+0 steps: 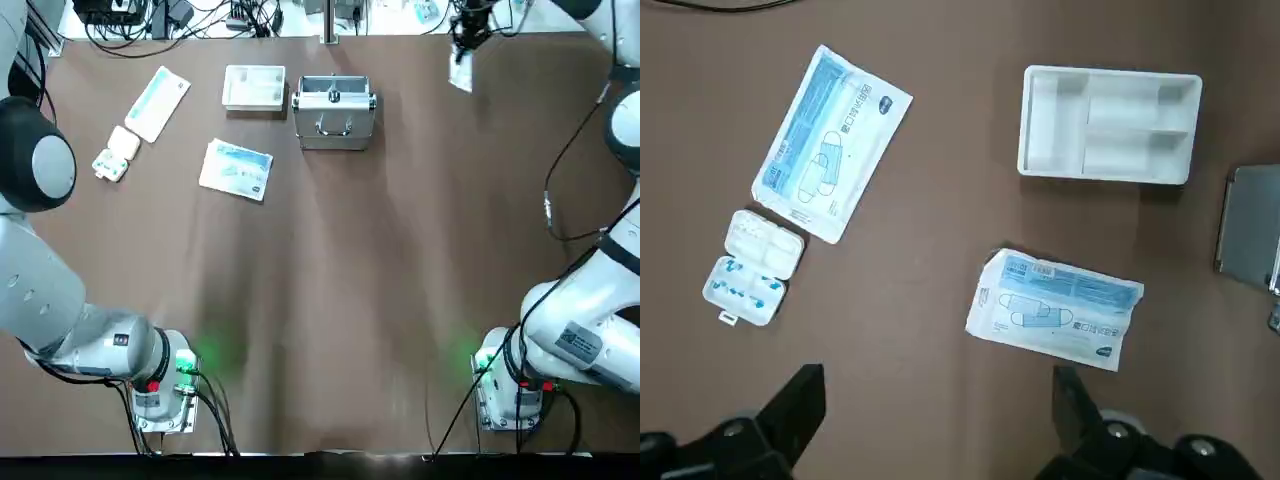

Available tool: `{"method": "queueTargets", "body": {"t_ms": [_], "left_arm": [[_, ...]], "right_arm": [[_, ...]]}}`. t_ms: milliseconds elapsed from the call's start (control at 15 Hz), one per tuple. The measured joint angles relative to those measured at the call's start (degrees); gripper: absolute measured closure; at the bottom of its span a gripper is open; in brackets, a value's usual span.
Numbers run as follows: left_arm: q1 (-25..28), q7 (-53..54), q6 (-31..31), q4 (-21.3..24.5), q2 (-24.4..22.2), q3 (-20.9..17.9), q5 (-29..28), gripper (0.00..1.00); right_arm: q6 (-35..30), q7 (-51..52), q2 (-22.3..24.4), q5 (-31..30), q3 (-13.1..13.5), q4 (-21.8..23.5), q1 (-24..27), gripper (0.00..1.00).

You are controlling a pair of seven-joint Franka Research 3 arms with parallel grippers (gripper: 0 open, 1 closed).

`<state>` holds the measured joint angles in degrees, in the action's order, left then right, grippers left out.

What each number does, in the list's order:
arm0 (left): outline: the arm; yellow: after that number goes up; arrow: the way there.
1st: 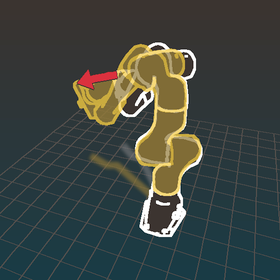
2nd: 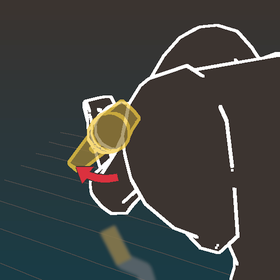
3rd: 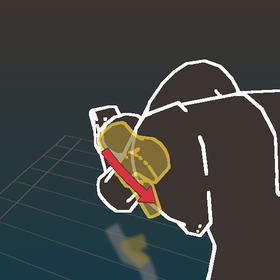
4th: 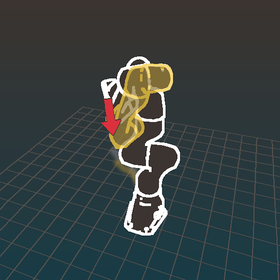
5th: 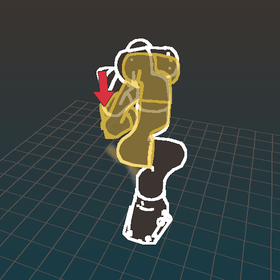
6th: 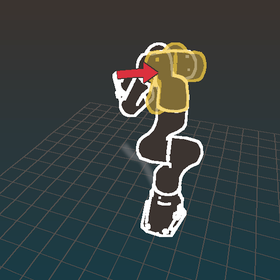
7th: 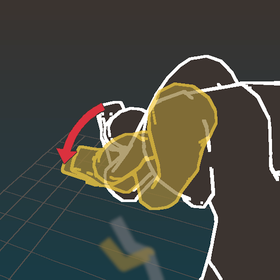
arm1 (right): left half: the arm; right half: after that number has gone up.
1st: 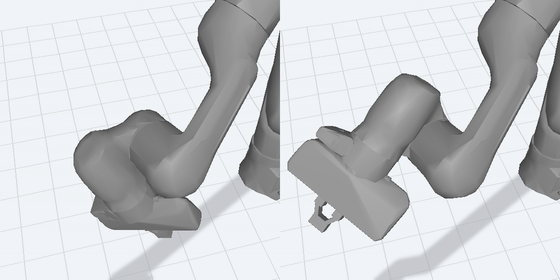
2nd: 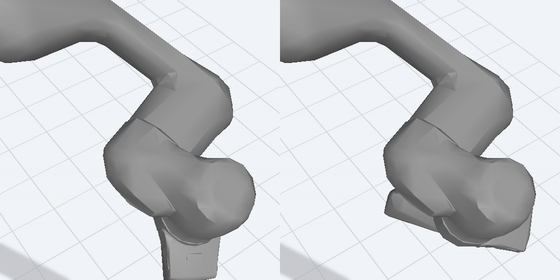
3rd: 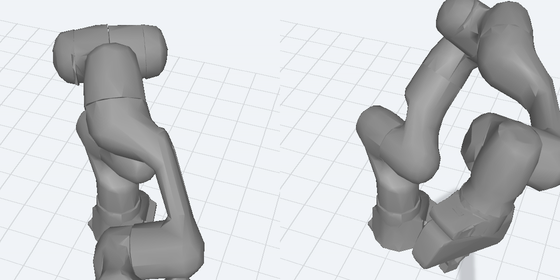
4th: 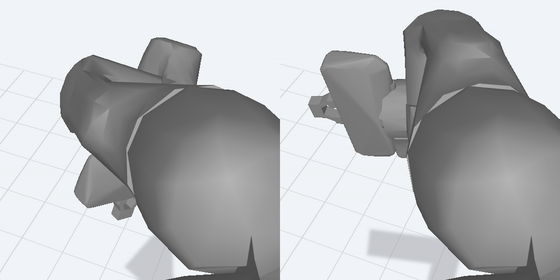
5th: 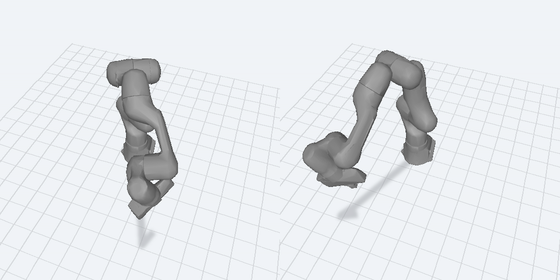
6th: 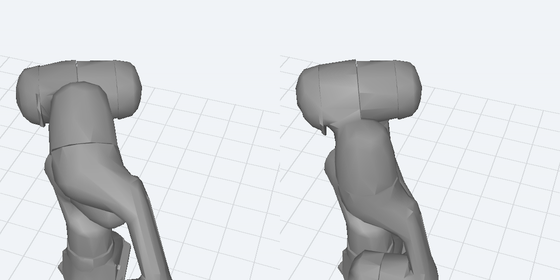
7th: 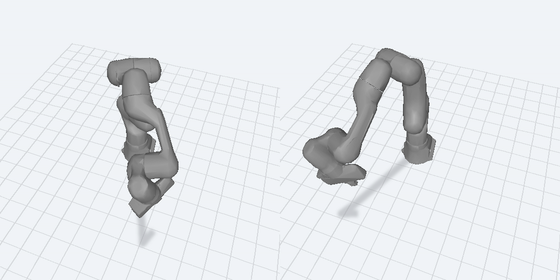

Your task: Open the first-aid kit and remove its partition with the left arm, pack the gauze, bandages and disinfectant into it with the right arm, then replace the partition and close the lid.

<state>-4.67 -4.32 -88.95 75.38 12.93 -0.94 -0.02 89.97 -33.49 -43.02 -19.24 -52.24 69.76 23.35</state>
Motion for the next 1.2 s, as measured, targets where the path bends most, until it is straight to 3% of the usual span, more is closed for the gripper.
{"method": "queueTargets", "body": {"t_ms": [67, 267, 533, 667, 1200], "left_arm": [[0.0, 0.0, 0.0, 0.0, 0.0, 0.0, 0.0, 0.00], [-0.1, 0.0, 0.0, 0.0, 0.0, 0.0, 0.0, 0.00], [-0.7, 0.0, 0.2, 0.1, 0.2, 0.4, 0.0, 0.00], [-0.7, 0.0, 0.2, 0.1, 0.3, 0.4, 0.0, 0.00], [-0.9, 0.0, 0.3, 0.1, 0.4, 0.5, 0.0, 0.00]], "right_arm": [[4.8, -8.0, -0.4, 0.1, 0.0, 0.1, -4.2, 0.99], [11.4, -17.8, -1.3, 0.1, 1.2, 0.6, -10.0, 0.99], [22.1, -26.6, -2.5, 0.2, 10.8, 0.7, -21.2, 0.99], [27.5, -30.8, -3.6, 0.6, 14.1, 0.7, -25.6, 0.99], [45.8, -47.1, -8.8, 4.6, 15.8, 0.7, -31.1, 0.99]]}}
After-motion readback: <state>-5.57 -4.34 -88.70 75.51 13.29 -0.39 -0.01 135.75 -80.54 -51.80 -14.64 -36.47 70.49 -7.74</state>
